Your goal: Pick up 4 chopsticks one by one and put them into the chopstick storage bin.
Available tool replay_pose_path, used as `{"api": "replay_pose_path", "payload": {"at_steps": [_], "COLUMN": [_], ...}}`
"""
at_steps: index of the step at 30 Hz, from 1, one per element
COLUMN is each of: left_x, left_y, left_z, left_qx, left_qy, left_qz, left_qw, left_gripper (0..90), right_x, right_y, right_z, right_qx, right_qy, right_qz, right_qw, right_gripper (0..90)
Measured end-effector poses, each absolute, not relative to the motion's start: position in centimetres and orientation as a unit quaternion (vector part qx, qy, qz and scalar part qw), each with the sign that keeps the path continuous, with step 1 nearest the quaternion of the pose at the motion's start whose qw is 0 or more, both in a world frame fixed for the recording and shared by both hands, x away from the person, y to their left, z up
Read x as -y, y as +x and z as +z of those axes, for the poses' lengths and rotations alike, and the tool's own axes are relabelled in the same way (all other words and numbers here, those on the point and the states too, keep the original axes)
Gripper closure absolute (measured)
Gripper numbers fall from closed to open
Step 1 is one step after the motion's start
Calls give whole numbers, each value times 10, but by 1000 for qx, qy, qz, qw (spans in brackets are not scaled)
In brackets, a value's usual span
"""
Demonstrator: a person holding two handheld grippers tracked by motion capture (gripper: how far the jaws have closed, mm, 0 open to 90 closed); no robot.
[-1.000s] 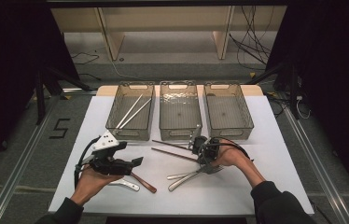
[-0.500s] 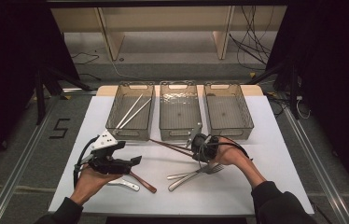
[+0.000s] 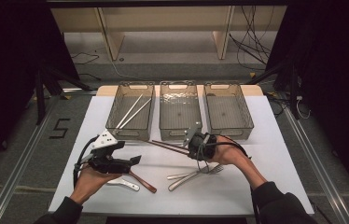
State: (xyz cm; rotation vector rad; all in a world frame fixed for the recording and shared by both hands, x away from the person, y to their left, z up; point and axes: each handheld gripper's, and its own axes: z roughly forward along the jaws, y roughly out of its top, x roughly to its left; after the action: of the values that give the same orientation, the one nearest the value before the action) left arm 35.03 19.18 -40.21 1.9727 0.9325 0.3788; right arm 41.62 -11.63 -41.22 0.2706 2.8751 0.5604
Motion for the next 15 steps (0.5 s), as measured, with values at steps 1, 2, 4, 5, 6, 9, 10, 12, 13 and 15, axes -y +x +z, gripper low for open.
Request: {"api": "replay_pose_path", "payload": {"at_steps": [1, 2, 4, 5, 6, 9, 10, 12, 13, 15], "left_x": [-192, -192, -192, -192, -191, -188, -187, -182, -179, -171], "left_y": [351, 352, 355, 356, 357, 360, 361, 364, 365, 366], "left_z": [-402, -403, -404, -404, -405, -405, -404, -403, -403, -401], "left_qx": [-378, -376, -375, -374, -370, -355, -351, -340, -333, -313], "left_qy": [797, 799, 802, 804, 807, 820, 824, 832, 835, 849], "left_qz": [152, 152, 149, 145, 143, 141, 138, 133, 132, 124], "left_qw": [446, 445, 441, 439, 437, 427, 424, 419, 417, 407], "left_gripper": [161, 160, 159, 159, 158, 158, 158, 158, 159, 161], "right_x": [115, 115, 113, 113, 112, 110, 110, 109, 108, 107], "right_y": [415, 414, 412, 411, 409, 405, 403, 400, 398, 394], "right_z": [-412, -411, -409, -409, -408, -406, -406, -405, -404, -404], "right_qx": [-973, -973, -975, -975, -975, -978, -978, -978, -979, -979], "right_qy": [93, 89, 82, 76, 75, 58, 55, 48, 49, 41], "right_qz": [189, 188, 185, 185, 185, 178, 177, 175, 173, 172], "right_qw": [98, 100, 95, 97, 98, 97, 99, 102, 100, 100], "right_gripper": [851, 851, 851, 851, 851, 851, 851, 851, 851, 851]}}
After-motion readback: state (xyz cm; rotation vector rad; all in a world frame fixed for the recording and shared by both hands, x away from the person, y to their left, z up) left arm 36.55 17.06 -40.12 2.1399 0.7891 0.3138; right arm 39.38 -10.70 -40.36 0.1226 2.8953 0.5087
